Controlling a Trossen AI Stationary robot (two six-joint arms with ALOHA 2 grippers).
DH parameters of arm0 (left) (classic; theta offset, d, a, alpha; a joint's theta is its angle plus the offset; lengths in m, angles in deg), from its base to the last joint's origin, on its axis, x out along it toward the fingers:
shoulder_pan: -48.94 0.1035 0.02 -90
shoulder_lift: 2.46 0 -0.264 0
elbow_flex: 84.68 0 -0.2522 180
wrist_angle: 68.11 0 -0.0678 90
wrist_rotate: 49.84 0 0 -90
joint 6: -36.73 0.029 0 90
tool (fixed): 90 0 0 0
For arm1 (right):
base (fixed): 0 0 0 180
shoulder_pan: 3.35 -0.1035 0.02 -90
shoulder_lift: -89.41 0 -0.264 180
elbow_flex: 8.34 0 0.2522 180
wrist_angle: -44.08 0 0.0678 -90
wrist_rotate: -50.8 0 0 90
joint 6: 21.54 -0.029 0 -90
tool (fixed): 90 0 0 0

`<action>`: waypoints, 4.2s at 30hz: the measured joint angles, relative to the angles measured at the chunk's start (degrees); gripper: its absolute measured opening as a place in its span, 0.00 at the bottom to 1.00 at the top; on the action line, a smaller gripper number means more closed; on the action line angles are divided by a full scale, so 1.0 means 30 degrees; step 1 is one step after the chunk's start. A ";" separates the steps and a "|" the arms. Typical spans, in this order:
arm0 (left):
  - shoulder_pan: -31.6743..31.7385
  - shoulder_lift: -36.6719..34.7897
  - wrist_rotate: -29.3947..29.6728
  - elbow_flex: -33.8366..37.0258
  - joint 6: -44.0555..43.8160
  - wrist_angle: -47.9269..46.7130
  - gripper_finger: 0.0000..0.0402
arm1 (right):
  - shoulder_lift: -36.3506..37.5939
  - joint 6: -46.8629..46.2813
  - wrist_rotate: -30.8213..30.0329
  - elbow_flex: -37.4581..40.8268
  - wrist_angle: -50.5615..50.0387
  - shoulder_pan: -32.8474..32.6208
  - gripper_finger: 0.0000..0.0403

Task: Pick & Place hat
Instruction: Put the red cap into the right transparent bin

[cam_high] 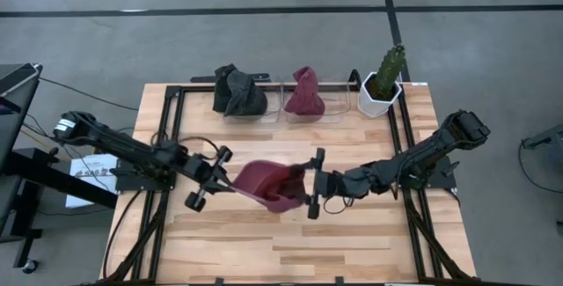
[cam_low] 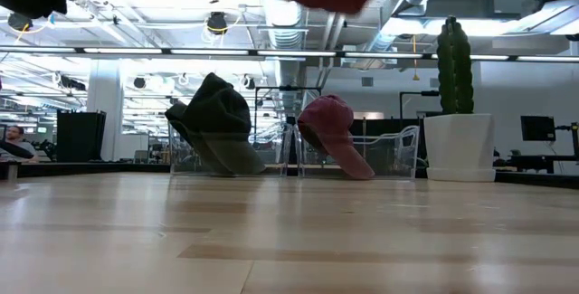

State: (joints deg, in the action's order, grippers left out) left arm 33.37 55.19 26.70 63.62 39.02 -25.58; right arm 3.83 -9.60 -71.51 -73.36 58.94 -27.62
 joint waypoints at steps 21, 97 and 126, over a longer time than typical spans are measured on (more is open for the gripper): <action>-0.0386 0.3305 -0.0488 0.0000 -0.0874 -0.0733 0.04 | 0.0004 0.2020 -0.2679 0.0000 0.0920 0.0720 0.67; -0.5929 0.6154 -0.2476 -0.1116 0.3987 0.9530 0.04 | -0.7074 1.2251 0.8186 -0.1960 0.8047 0.2636 0.67; -0.5559 0.5965 0.1656 -0.4182 0.2928 0.9093 0.04 | -0.7437 1.3738 1.1785 -0.4007 1.1185 0.4212 0.57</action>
State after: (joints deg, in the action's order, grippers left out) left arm 16.69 73.09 31.67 51.08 47.81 1.69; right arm -18.48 31.62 -36.15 -85.38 92.49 -14.98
